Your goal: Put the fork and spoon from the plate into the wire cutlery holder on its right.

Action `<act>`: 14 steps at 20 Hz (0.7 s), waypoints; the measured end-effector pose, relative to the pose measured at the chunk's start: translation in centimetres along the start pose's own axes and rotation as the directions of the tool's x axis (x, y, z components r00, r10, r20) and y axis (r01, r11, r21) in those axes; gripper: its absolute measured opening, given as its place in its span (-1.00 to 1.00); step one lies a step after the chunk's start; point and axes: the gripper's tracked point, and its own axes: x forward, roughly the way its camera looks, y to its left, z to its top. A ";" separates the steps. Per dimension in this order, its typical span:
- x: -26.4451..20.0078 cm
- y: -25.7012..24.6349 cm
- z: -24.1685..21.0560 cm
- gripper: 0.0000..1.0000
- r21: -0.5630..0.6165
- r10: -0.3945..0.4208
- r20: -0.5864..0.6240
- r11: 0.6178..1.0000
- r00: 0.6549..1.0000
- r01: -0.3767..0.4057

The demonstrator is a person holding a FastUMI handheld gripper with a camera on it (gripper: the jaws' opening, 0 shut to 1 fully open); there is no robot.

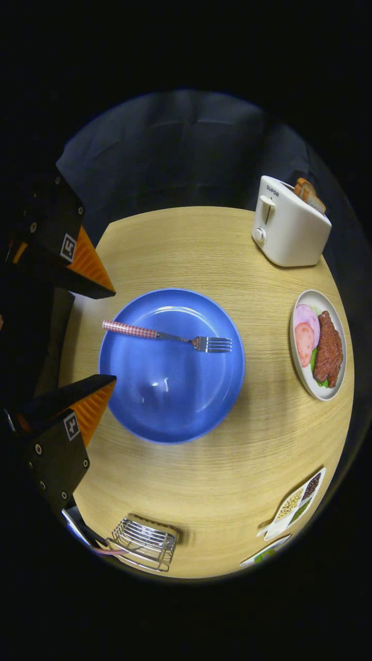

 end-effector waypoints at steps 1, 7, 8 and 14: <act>0.8 0.2 0.0 0.78 -0.001 -0.017 0.000 1.000 1.000 0.017; 4.5 -0.2 -0.1 0.56 0.012 -0.118 -0.016 0.993 0.993 0.118; 4.9 -0.3 -0.1 0.50 0.024 -0.130 -0.016 0.991 0.991 0.130; 7.1 -2.0 -1.2 -0.01 0.032 -0.213 -0.024 0.976 0.977 0.213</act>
